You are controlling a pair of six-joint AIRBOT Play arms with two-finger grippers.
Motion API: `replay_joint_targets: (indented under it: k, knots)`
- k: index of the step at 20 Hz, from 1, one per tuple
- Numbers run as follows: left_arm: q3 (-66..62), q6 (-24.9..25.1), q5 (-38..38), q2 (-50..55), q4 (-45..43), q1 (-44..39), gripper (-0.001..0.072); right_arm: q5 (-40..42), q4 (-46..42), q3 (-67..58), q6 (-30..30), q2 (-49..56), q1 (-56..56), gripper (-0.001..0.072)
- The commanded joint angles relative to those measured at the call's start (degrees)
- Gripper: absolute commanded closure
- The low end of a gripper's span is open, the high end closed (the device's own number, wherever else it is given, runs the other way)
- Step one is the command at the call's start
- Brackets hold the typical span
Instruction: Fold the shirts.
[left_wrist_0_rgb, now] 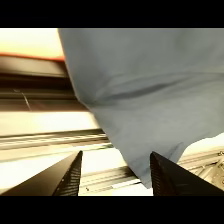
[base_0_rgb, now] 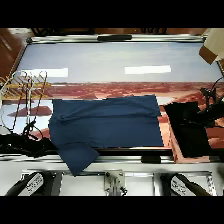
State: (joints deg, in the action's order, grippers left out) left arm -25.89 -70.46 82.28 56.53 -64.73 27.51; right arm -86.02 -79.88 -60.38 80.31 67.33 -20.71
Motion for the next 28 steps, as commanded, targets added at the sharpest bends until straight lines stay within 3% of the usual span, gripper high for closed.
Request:
replay_joint_targets:
  k: [1, 11, 17, 19, 20, 21, 22, 23, 24, 25, 28]
  knots:
    - [3.3, 0.3, -1.7, -0.6, -0.3, -0.4, 0.0222, 1.8, 0.3, 0.9, -0.1, -0.8, -0.6, 0.0239]
    - [1.9, 0.2, -4.8, 3.4, 1.3, -1.4, 0.0221, 5.4, -0.3, 0.9, -0.1, -0.8, -0.6, 0.0239]
    - [1.5, -0.1, -6.8, 8.2, 1.3, -10.2, 0.0224, 5.5, -3.0, 0.9, 0.0, -0.8, -0.6, 0.0239]
    - [1.5, -2.9, -11.3, 8.5, 3.1, -12.2, 0.0261, 5.0, -3.0, 0.9, 0.0, -0.8, -0.6, 0.0239]
    - [1.5, -2.9, -12.5, 8.5, 4.9, -12.6, 0.033, 4.7, -3.0, 0.9, 0.0, -0.8, -0.6, 0.0239]
    - [1.5, -2.8, -12.9, 8.5, 5.7, -12.8, 0.0406, 4.6, -3.0, 0.9, 0.0, -0.8, -0.6, 0.0239]
    - [1.5, -2.6, -12.5, 8.5, 5.7, -12.8, 0.0603, 4.2, -3.0, 0.9, 0.5, -0.8, -0.6, 0.0239]
    - [1.5, -1.9, -11.6, 8.5, 5.7, -12.8, 0.0677, 3.4, -2.4, 1.2, 0.4, -0.6, -0.6, 0.0238]
    - [1.4, -0.7, -10.3, 8.5, 5.7, -12.8, 0.0676, 2.7, -1.0, 2.4, -0.7, -0.5, -0.6, 0.0236]
    - [1.4, 0.3, -9.1, 8.4, 5.6, -12.8, 0.0677, 1.4, 2.8, 4.9, -3.0, -0.3, -0.6, 0.0102]
    - [1.4, 0.6, -7.9, 7.1, 5.6, -12.8, 0.0677, 2.2, 14.7, 14.2, -5.5, -0.2, -0.1, 0.0092]
